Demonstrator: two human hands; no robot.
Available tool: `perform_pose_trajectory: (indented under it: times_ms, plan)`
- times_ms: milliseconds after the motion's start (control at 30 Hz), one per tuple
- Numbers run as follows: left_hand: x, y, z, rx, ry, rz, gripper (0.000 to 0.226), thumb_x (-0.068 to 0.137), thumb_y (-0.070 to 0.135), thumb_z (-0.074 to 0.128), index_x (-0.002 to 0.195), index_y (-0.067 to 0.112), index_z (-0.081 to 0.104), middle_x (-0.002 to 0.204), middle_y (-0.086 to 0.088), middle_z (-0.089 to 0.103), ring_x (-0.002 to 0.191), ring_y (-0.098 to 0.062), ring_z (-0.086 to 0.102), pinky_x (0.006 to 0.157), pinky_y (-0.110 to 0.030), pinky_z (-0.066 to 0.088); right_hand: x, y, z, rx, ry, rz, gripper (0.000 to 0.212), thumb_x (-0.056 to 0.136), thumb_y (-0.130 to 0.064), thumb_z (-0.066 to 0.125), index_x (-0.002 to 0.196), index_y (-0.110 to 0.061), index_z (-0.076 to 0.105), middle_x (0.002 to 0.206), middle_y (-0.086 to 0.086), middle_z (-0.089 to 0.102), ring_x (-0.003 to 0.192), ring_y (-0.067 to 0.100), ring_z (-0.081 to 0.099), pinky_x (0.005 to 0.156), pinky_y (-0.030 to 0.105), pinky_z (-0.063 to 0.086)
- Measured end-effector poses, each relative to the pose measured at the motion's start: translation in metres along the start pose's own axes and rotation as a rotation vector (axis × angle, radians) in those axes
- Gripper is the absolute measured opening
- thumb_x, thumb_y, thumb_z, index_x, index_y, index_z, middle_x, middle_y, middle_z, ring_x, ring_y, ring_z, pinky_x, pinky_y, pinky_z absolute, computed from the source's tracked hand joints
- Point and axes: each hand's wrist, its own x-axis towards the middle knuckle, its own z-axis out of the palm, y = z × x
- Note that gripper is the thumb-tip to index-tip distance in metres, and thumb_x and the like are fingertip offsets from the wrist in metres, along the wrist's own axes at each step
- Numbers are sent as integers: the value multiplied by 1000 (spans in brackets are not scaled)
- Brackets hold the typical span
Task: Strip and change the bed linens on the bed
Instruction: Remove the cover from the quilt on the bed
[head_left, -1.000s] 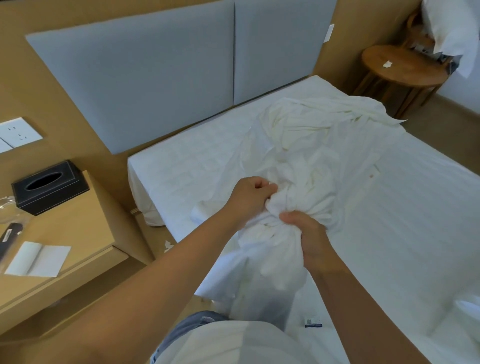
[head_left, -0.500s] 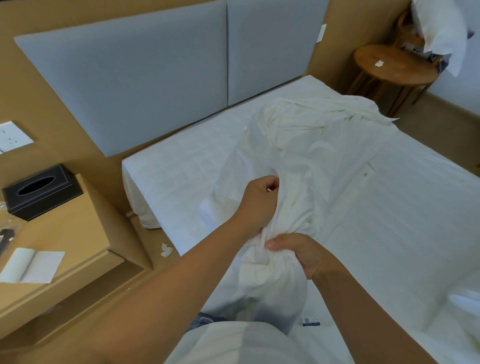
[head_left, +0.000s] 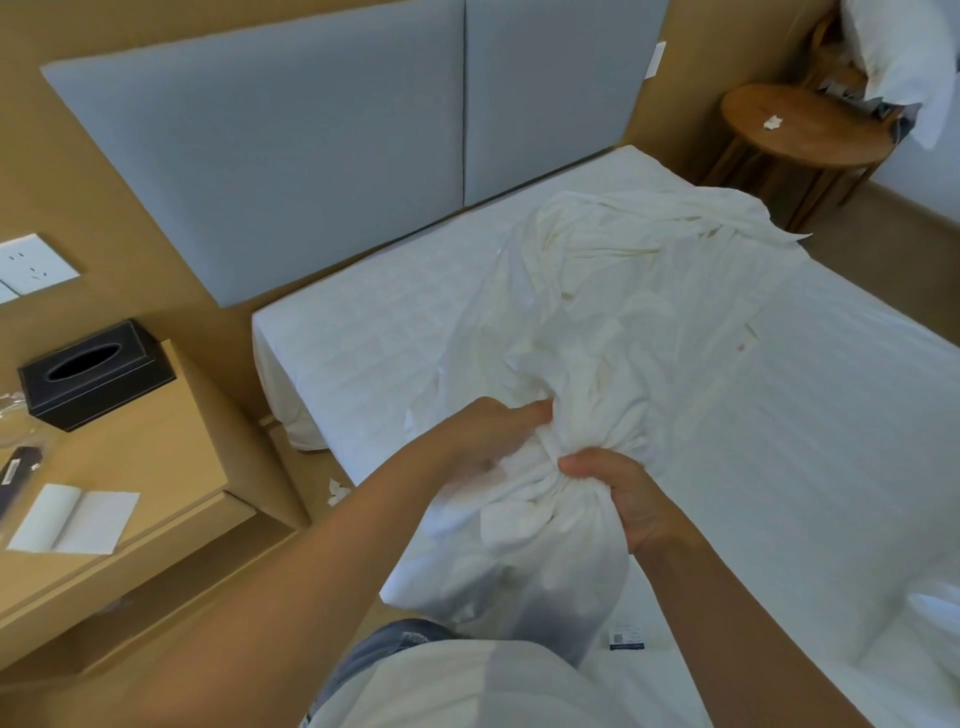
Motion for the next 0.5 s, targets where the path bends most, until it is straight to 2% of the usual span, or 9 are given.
perform_pose_trajectory:
  times_ms: [33,100,167,233,300,367,433,500]
  plan:
    - [-1,3,-1,9,-13,20,40,83,52,61,77,12,61,66,4,63,61,-9,60,59,-19,49,0,2,2,-14,-6,21,39,46,-7,74,85,-6,76,85,14,72,76,28,71,60,34,56]
    - [-3,11,-1,-5,22,110,17,89,19,55,77,9,61,64,-1,58,54,-9,55,53,-17,46,-1,6,5,-72,13,58,47,36,-14,78,83,-9,76,84,13,73,75,28,71,61,35,56]
    - [-3,16,3,10,83,208,21,89,3,45,78,8,63,67,-1,58,55,-9,55,47,-14,44,-1,9,7,-139,53,85,69,31,-19,80,98,-10,68,86,12,73,80,29,69,66,37,55]
    - [-3,18,11,23,123,278,25,90,0,43,88,4,67,73,-1,62,60,-9,56,44,-11,45,-2,9,6,-146,57,90,76,31,-21,81,105,-10,63,88,11,73,82,28,69,69,38,54]
    - [-1,17,17,-14,153,298,26,90,-1,42,94,0,67,74,-1,63,59,-9,55,42,-12,44,-4,7,6,-111,36,75,69,34,-20,81,100,-9,65,88,12,73,80,27,70,69,38,54]
    - [2,14,23,-56,200,332,25,90,1,44,94,2,68,78,-3,66,64,-10,58,51,-15,49,-7,6,6,-59,20,64,60,34,-16,82,93,-9,71,88,13,73,79,28,71,67,37,55]
    - [3,8,29,-93,230,358,23,92,8,45,82,3,65,75,-9,64,64,-14,54,58,-22,46,-8,6,7,17,-15,50,47,38,-13,83,84,-8,77,88,15,72,78,29,71,64,37,57]
    - [5,0,33,-124,245,340,37,96,21,46,60,14,52,58,0,52,53,-9,45,53,-19,35,-8,8,4,68,-11,34,39,51,-10,78,89,-5,75,89,16,72,79,29,71,64,36,57]
